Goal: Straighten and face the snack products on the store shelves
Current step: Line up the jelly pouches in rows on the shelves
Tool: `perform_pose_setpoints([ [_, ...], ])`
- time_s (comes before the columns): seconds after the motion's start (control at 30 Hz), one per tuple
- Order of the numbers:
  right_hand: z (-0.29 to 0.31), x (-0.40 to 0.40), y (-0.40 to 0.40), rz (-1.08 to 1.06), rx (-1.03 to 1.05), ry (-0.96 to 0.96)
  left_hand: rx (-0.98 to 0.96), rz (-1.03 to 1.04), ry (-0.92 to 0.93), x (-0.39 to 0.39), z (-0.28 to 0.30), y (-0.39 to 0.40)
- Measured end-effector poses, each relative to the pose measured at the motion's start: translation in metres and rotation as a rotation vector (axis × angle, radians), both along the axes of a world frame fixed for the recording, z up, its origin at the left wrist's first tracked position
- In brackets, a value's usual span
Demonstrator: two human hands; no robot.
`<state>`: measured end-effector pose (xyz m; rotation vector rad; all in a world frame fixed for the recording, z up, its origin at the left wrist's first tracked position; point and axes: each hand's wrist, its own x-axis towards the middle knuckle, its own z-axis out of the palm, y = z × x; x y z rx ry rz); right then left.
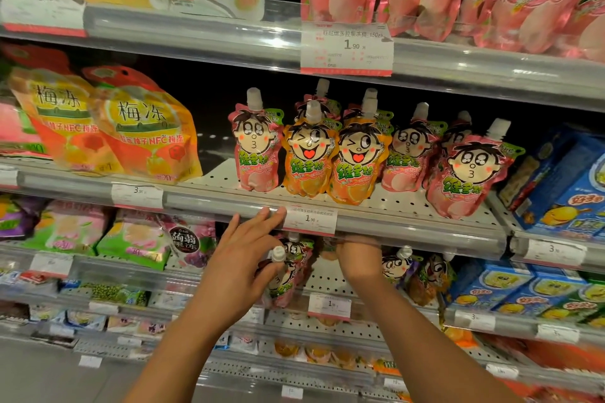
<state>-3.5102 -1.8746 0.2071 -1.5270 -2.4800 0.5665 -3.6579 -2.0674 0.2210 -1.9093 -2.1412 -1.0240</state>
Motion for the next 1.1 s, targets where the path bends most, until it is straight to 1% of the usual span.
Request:
perform_pose_setpoints([
  [0.1, 0.001, -0.003, 0.003, 0.068, -0.007, -0.012, 0.000, 0.003, -0.004, 0.001, 0.000, 0.001],
  [0.23, -0.007, 0.002, 0.005, 0.077, -0.035, 0.005, -0.003, 0.010, 0.001, 0.002, 0.002, 0.001],
  [0.37, -0.002, 0.003, 0.002, 0.101, 0.044, 0.036, -0.011, 0.013, 0.014, 0.000, 0.000, 0.002],
  [0.43, -0.002, 0.010, -0.003, 0.127, 0.064, 0.079, -0.011, 0.014, 0.008, 0.000, -0.001, 0.002],
  [0.53, -0.004, 0.029, -0.021, 0.120, 0.109, 0.192, -0.010, 0.019, 0.004, 0.002, 0.001, 0.002],
  [0.6, -0.007, 0.043, -0.036, 0.257, 0.166, 0.220, -0.009, 0.024, -0.003, 0.003, 0.001, 0.003],
  [0.73, 0.009, 0.067, -0.062, 0.455, 0.010, 0.242, -0.010, 0.024, -0.051, 0.007, 0.005, 0.002],
  [0.8, 0.016, 0.072, -0.071, 0.507, -0.019, 0.289, -0.019, 0.026, -0.105, 0.009, 0.009, 0.001],
  [0.93, 0.035, 0.072, -0.077, 0.484, -0.067, 0.395, -0.026, 0.002, -0.140, 0.019, 0.024, -0.001],
  [1.1, 0.050, 0.079, -0.072, 0.429, -0.124, 0.468, 0.011, -0.082, -0.270, 0.067, 0.041, 0.018],
])
